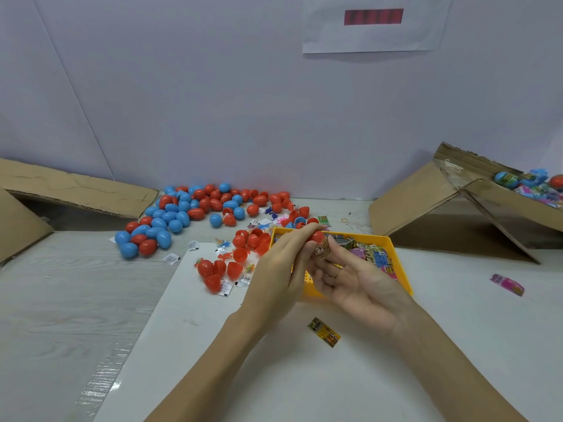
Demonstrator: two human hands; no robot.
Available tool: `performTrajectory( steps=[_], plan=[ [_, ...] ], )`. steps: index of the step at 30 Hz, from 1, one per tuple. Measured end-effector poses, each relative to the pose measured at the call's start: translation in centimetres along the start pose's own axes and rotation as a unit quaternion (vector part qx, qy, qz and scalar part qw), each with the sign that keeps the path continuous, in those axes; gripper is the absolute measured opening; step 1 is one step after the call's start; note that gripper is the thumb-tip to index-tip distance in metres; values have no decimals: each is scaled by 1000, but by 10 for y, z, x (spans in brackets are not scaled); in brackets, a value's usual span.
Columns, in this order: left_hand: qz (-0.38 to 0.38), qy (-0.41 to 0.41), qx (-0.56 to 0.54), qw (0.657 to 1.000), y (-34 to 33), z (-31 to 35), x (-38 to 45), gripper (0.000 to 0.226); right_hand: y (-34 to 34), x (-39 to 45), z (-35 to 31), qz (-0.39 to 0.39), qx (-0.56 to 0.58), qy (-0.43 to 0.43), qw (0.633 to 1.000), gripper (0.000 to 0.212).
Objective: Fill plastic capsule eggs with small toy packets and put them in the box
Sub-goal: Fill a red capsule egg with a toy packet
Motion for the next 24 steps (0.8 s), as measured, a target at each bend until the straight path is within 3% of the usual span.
performTrajectory(
  steps=[16, 18, 20, 24],
  plan=[
    [56, -37, 60, 996, -2, -1, 2, 28, 2, 2, 3, 17, -3, 1, 1000, 34],
    [38, -29, 46, 998, -1, -1, 2, 31, 3, 3, 3, 16, -56, 22, 998, 26],
    [16, 2, 12, 1000, 0, -1, 3, 34, 5, 5, 4, 41, -166, 80, 982, 32],
    [17, 76, -65, 995, -2, -2, 5, 29, 10, 4, 3, 68, -353, 224, 906, 35]
  ],
)
Point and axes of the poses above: each hand's wrist, its own x-axis towards the middle knuckle, its own y-axis out of the back of the hand, z = x × y, the point moved 1 cm from there along x, towards the middle knuckle, and after that the axes turned 4 degrees about -z, right-handed, at the moved point
